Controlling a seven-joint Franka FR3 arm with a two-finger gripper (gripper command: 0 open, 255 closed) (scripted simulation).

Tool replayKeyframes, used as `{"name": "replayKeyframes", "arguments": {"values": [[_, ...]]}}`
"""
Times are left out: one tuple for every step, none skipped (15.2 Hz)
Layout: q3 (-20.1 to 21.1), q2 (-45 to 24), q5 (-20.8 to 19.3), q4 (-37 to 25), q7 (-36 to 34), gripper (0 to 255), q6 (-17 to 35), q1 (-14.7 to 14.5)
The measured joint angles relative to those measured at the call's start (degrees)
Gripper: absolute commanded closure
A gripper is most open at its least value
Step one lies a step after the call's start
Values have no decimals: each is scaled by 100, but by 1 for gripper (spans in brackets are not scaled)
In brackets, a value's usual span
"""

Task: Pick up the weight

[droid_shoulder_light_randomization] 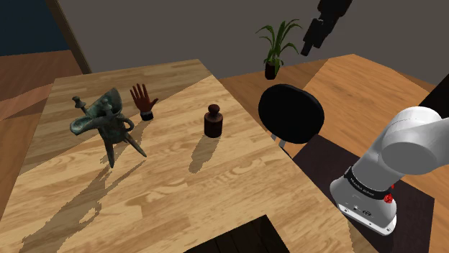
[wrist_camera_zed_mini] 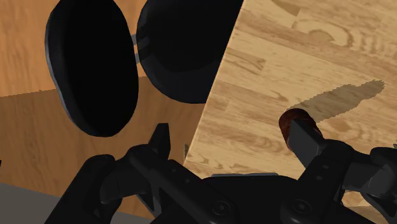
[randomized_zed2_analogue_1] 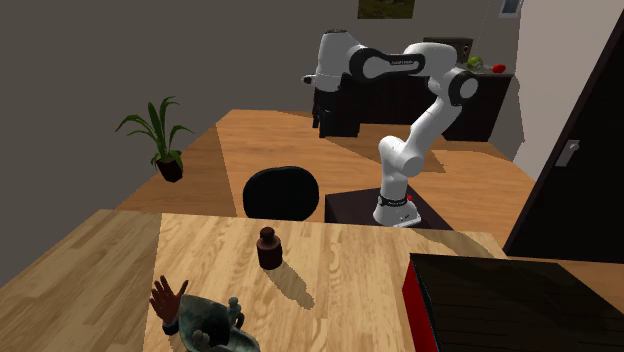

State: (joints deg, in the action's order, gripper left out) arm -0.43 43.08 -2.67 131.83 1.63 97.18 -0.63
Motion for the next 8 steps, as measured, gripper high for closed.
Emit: {"name": "replayKeyframes", "arguments": {"values": [[0, 0, 0, 0, 0, 0, 0, 0], [31, -67, 23, 19, -44, 0, 70, -11], [69, -187, 53, 18, -103, 0, 168, -23], [122, -311, 90, 42, -179, 0, 289, -41], [178, -399, 130, 78, -258, 0, 385, -61], [235, -522, 170, 103, -340, 0, 505, -81], [290, -757, 205, 42, -419, 0, 658, -97], [345, -955, 240, -34, -499, 0, 751, -114]]}}
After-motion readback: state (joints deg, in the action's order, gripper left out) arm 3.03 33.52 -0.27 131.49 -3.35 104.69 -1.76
